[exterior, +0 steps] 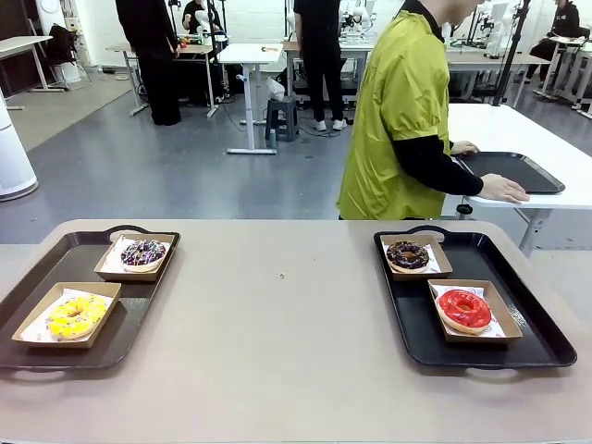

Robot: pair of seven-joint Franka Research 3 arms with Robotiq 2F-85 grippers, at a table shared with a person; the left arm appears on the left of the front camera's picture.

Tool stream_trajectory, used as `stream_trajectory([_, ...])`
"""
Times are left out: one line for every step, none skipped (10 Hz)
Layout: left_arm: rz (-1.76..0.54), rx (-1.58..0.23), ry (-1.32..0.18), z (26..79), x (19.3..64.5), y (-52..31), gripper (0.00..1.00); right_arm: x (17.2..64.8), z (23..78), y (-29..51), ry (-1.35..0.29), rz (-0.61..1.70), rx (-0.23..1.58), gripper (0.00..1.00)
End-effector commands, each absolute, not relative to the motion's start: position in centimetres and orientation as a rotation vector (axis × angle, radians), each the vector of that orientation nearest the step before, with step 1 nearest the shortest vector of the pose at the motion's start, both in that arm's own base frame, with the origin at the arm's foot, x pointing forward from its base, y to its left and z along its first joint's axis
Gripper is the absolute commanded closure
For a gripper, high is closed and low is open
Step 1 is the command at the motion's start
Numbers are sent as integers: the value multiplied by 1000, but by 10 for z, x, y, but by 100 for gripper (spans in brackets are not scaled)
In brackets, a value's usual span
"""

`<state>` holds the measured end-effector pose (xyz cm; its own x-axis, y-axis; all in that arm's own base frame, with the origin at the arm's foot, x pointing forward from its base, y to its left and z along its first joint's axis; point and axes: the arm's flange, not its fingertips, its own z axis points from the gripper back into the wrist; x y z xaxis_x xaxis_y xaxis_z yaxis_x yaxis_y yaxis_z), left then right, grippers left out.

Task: Individually package the donuts and arrange them on the tray.
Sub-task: Place the picked Paper togo box on the Handle tray.

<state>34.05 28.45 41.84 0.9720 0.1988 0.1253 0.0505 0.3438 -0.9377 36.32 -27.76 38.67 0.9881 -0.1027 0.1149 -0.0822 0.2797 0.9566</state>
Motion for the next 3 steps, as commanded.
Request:
stream_trajectory([102,-1211,-246,419,337,282,10,362,389,-277,-159,-18,1294,0])
stream_trajectory([102,-1211,-246,419,337,282,10,362,389,-277,-159,-18,1294,0])
stream_trajectory([102,-1211,-246,419,337,282,10,362,389,-277,-159,-18,1294,0])
